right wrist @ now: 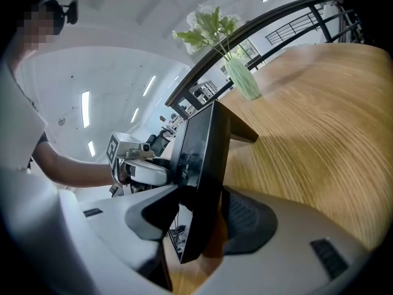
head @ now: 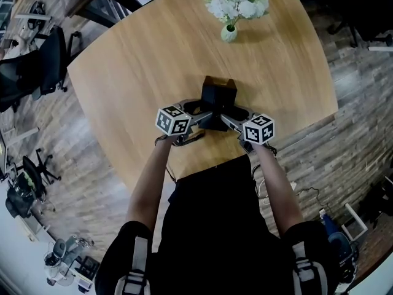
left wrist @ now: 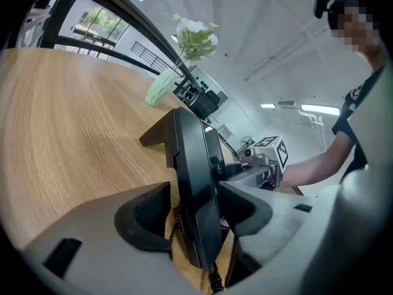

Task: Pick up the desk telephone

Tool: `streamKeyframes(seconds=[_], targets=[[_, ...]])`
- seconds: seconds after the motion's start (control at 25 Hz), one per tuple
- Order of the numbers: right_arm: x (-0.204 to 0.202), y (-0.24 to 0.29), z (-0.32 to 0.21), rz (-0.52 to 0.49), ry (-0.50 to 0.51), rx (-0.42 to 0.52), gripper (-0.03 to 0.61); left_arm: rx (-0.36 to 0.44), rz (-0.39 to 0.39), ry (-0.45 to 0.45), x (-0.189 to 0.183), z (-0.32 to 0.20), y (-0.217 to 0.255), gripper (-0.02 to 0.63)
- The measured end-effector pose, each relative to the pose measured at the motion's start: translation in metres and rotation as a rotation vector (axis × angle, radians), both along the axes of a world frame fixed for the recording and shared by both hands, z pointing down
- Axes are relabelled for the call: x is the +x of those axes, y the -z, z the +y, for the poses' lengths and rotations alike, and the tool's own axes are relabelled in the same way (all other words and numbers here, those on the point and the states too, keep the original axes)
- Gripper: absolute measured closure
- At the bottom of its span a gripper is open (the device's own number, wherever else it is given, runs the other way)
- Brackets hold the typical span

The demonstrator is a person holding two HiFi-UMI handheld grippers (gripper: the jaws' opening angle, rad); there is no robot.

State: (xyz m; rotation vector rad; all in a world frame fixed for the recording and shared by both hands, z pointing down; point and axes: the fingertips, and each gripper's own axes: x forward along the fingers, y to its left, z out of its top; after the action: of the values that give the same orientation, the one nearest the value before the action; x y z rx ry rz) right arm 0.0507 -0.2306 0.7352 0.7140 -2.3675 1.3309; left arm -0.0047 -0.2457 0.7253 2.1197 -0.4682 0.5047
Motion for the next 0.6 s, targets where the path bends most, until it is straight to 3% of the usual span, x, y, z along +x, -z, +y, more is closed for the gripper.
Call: streamKeyframes(seconds=[0.6], targets=[[-0.001,-0.003,0.0,-0.038,-0.046,-0.062,0.368,-0.013,-0.027,-0.021,0.013,0.003,-0.007,0.383]])
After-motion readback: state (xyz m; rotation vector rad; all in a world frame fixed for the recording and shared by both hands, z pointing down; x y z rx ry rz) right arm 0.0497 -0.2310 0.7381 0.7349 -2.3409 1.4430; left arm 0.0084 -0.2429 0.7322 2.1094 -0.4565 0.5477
